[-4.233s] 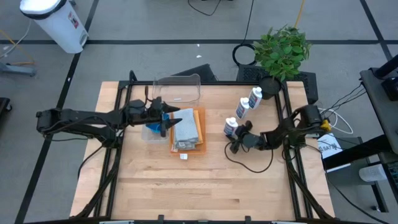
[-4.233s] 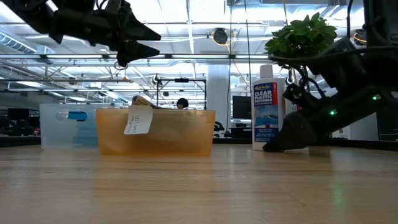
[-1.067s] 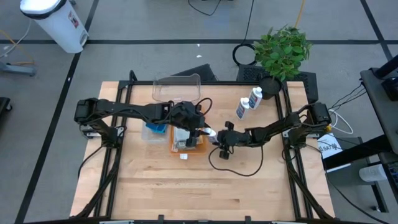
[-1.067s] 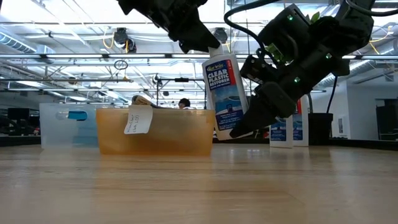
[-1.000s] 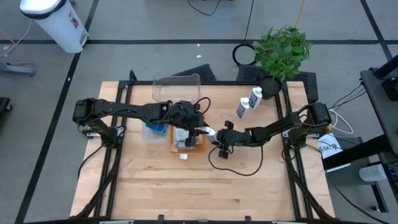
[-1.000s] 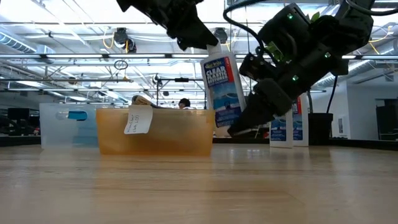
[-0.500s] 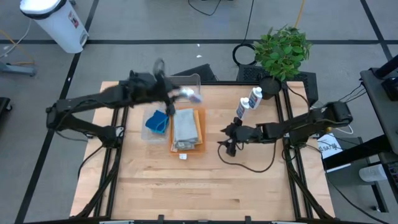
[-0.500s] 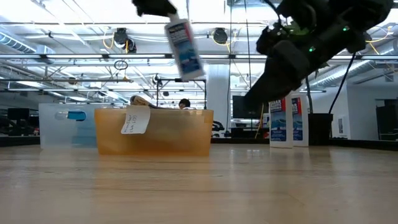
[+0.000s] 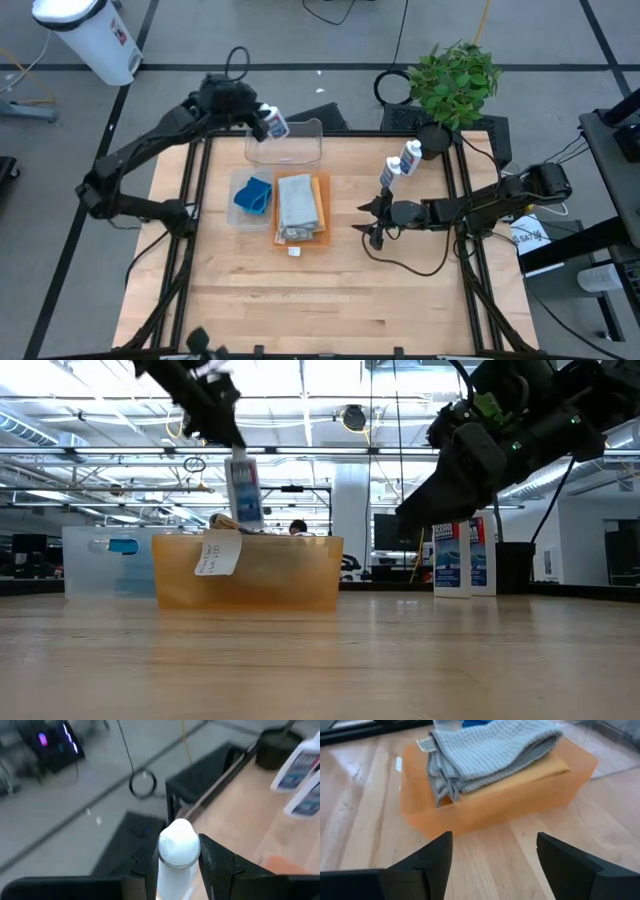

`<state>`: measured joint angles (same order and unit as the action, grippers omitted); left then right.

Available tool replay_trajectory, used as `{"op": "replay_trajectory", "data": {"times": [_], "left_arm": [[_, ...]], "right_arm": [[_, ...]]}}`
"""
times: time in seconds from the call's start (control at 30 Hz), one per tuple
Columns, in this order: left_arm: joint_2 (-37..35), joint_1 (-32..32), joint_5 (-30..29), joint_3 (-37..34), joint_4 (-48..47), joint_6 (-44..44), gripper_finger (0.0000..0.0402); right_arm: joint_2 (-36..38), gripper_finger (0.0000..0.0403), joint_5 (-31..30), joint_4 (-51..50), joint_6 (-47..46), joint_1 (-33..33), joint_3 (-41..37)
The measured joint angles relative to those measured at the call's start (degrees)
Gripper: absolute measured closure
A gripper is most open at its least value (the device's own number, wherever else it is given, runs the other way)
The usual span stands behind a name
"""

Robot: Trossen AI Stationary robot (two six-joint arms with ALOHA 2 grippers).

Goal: Pick & Place Kitchen Items
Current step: Put the plastic restorer bottle into the transparent bin

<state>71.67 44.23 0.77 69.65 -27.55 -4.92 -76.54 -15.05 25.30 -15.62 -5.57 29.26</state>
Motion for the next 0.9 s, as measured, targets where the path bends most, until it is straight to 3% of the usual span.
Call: {"op": "replay_trajectory", "data": {"times": [0.37, 0.73, 0.9], "left_arm": [[12.1, 9.1, 4.4, -3.2, 2.6, -0.3, 0.0289], [15.1, 9.5, 3.7, -3.1, 3.4, 0.2, 0.0285], [14.4, 9.1, 2.8, -3.4, 2.0, 0.7, 0.0199]], "right_arm": [[0.0, 0.0149, 0.1, -0.3, 0.2, 0.0, 0.0], [0.0, 0.0149, 0.1, -0.3, 1.1, 0.0, 0.0], [0.0, 0.0149, 0.1, -0.3, 1.1, 0.0, 0.0]]}}
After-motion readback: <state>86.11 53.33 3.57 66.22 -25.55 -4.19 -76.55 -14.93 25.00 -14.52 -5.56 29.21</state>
